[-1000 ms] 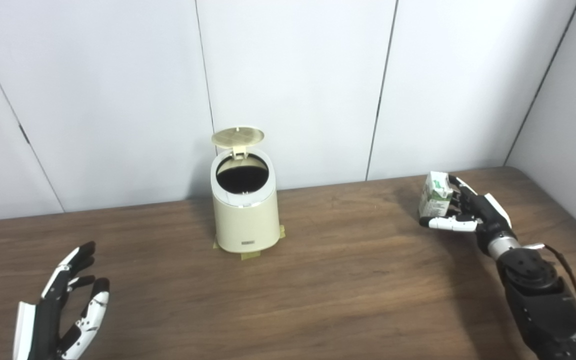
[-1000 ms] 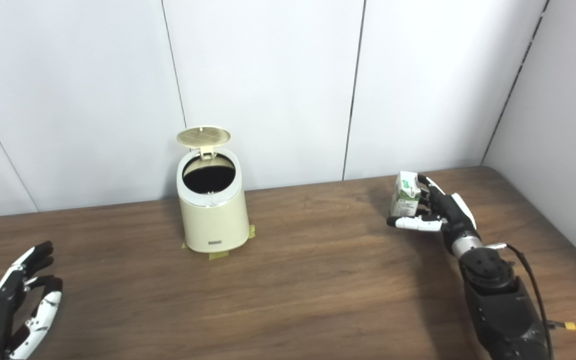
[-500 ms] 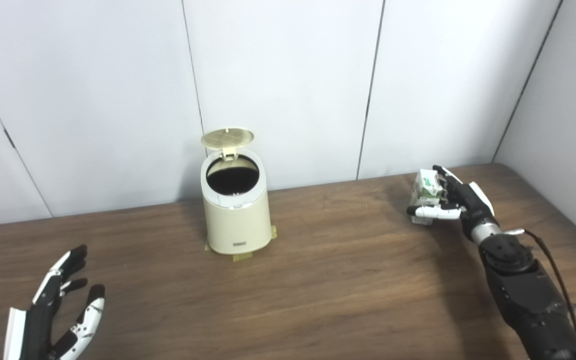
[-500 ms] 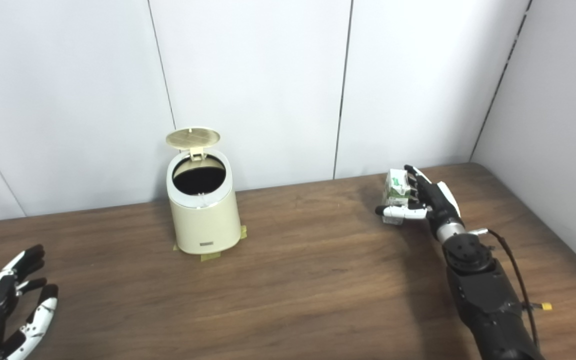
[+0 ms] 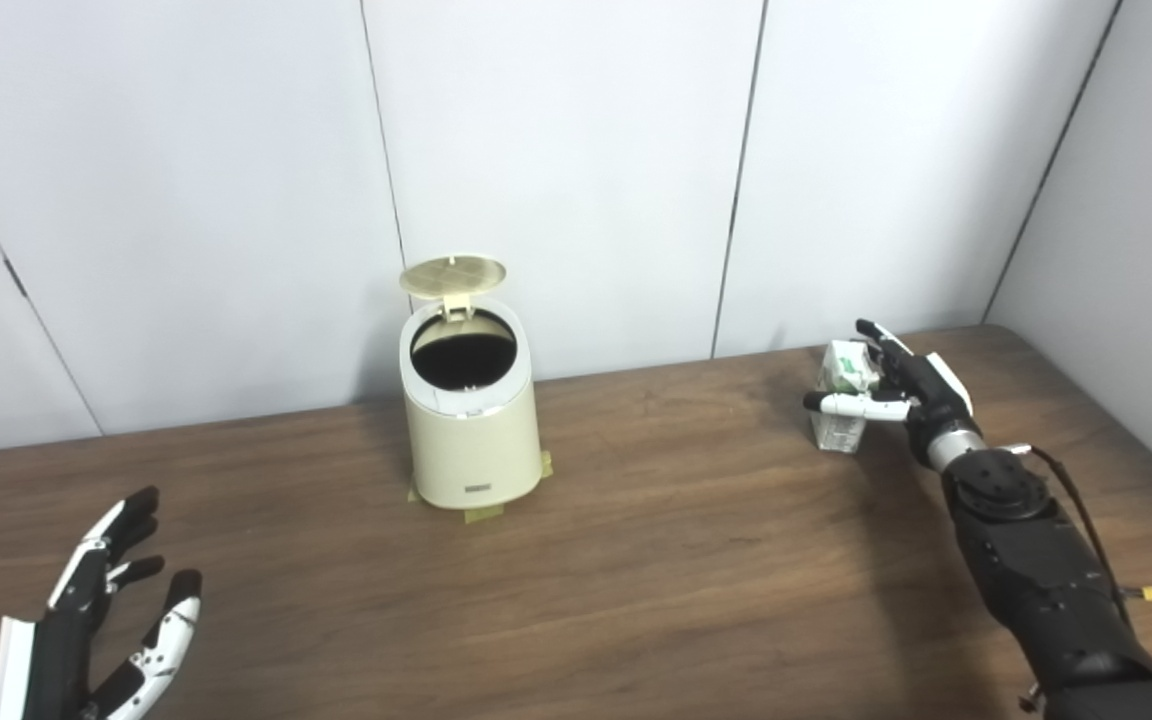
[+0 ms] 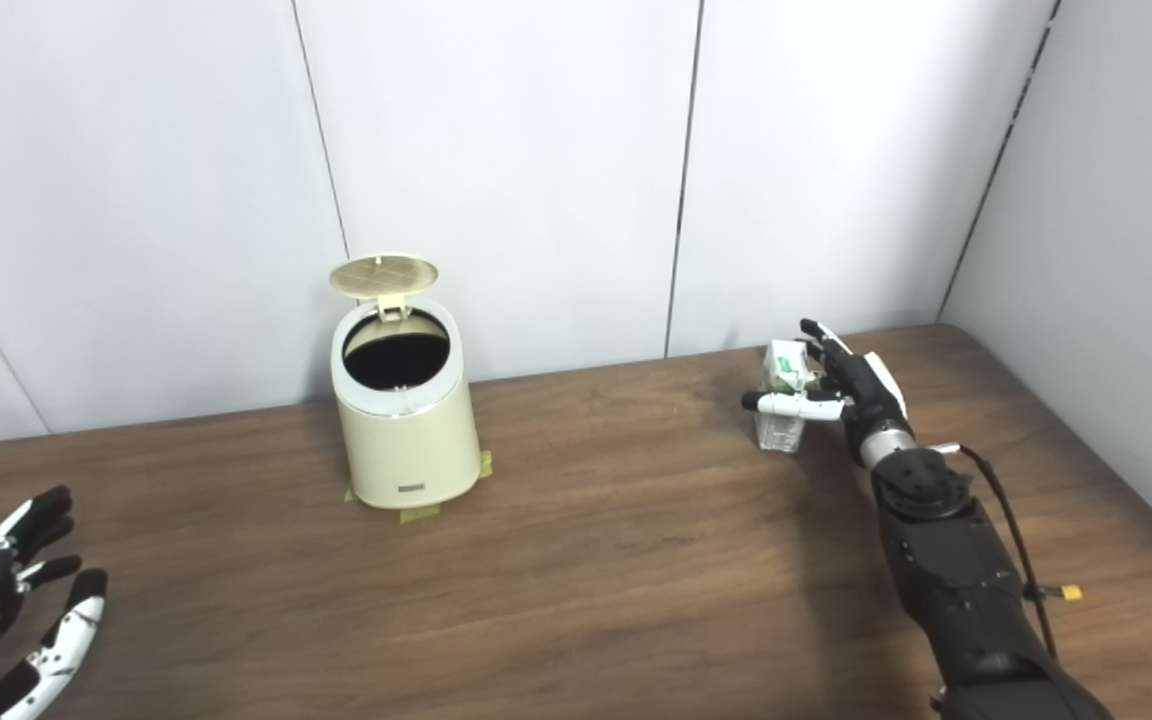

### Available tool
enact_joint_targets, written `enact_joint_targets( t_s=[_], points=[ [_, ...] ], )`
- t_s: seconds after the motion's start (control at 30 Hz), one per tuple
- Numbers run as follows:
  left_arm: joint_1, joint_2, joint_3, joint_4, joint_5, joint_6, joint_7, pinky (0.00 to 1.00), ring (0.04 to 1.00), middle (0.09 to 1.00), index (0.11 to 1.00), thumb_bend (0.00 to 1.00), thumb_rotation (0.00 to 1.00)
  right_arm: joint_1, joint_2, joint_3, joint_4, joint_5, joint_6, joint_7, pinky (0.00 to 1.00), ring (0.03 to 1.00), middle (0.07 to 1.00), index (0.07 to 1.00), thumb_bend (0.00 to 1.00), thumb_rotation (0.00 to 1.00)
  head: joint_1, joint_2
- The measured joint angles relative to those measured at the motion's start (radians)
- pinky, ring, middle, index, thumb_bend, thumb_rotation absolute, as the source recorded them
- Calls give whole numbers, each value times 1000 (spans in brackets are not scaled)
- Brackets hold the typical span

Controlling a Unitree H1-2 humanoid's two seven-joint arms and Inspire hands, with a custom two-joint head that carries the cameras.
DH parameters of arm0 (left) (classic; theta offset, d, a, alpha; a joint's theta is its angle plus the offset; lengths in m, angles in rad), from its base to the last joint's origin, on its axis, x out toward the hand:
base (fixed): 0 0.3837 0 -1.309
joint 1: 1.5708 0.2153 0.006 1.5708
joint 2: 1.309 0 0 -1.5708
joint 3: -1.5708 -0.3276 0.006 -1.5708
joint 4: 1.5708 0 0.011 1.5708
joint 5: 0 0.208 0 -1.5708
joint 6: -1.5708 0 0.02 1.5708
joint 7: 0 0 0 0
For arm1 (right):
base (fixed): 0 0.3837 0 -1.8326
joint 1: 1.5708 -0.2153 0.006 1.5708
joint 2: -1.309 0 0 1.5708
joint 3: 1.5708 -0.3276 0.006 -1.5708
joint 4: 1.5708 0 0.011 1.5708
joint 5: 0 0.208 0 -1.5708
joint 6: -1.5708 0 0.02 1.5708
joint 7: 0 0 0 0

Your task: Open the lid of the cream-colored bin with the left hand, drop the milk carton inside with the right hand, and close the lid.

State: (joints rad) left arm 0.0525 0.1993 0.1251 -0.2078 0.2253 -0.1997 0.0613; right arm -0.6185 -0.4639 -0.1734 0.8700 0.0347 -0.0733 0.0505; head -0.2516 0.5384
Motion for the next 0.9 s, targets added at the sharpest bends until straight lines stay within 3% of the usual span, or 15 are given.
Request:
enact_joint_targets(
  t_s=[0.1, 0.3, 0.43, 0.6, 0.73, 0.8, 0.9],
  points=[
    [0, 0, 0, 0, 0, 2, -1, 734, 854, 890, 873, 338, 131, -1, 1, -2, 0, 0, 0, -5, 723, 797, 822, 852, 274, 0, 0, 0],
    [1, -1, 1, -13, 2, 30, -1, 748, 857, 890, 876, 370, 64, -3, 2, -8, 4, 18, 0, -5, 715, 802, 822, 832, 268, 0, -3, 3],
    [2, -1, 1, -22, 5, 31, -1, 755, 860, 893, 881, 388, 34, -7, -2, -7, 18, 24, -12, 4, 655, 745, 765, 777, 316, 0, -3, 3],
    [2, 0, 1, -22, -14, 31, -3, 782, 870, 895, 880, 400, 16, -7, -7, 4, 23, 15, -24, 1, 591, 687, 710, 736, 445, 0, -8, 9],
    [2, 0, 0, -22, -14, 31, -3, 771, 869, 891, 876, 404, 50, -7, -7, 9, 28, 4, -47, -14, 532, 613, 652, 664, 506, 0, -11, 9],
    [2, 0, 0, -22, -14, 30, -3, 778, 875, 896, 877, 400, 70, -7, -7, 9, 39, -1, -66, -25, 496, 551, 542, 509, 518, 0, -11, 9],
    [2, 0, 0, -22, -13, 30, -3, 777, 872, 891, 870, 405, 87, -7, -4, 6, 53, -13, -85, -80, 471, 484, 526, 466, 517, 0, -8, 11]
  ],
)
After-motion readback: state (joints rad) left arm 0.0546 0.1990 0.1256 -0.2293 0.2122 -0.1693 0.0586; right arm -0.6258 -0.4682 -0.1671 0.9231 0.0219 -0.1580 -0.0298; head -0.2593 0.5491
